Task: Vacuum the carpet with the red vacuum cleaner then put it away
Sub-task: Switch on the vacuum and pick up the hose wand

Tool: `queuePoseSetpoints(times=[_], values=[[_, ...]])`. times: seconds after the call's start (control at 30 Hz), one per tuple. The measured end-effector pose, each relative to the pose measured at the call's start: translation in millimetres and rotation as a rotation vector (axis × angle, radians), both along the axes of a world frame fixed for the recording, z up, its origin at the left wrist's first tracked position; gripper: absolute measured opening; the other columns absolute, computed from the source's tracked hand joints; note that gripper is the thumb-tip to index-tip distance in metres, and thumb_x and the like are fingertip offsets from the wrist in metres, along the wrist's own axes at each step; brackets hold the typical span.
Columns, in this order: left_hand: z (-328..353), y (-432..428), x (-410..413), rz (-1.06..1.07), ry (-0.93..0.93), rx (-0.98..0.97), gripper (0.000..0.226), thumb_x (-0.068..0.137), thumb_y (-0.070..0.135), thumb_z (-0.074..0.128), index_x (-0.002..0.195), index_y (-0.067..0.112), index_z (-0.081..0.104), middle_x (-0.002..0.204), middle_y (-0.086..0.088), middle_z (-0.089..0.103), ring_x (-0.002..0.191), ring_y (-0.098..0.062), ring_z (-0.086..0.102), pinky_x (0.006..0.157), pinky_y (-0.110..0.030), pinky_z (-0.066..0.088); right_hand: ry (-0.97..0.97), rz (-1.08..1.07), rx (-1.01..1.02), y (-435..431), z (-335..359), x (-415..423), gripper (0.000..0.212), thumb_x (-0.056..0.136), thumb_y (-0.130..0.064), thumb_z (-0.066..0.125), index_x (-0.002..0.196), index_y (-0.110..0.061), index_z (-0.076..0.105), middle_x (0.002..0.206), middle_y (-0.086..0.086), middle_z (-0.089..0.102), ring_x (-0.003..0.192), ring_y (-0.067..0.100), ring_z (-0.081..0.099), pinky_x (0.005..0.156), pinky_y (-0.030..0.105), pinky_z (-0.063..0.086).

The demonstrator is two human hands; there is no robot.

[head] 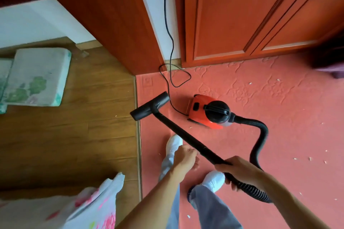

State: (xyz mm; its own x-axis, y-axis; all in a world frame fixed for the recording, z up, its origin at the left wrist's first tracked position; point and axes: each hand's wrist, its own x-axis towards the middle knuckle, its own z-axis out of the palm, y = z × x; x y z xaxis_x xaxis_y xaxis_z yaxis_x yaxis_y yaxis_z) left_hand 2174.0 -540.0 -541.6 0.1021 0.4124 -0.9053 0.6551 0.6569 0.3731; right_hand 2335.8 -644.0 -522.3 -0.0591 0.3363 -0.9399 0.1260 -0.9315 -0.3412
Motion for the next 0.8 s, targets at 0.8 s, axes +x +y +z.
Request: queuePoseSetpoints(times=[0.8], values=[[179.5, -129.9, -61.6, -0.292, -0.182, 0.105, 0.022, 0.089, 0.005, 0.045, 0.075, 0.011, 0.061, 0.058, -0.004, 0.062, 0.041, -0.014, 0.054, 0.045, -0.025, 0.047, -0.500, 0.363, -0.136, -191.6, 167.8, -66.3, 0.020, 0.086, -0.036, 0.060, 0.085, -0.016, 0.056, 0.063, -0.002, 0.071, 0.049, 0.015, 0.070, 0.050, 0.021, 0.052]])
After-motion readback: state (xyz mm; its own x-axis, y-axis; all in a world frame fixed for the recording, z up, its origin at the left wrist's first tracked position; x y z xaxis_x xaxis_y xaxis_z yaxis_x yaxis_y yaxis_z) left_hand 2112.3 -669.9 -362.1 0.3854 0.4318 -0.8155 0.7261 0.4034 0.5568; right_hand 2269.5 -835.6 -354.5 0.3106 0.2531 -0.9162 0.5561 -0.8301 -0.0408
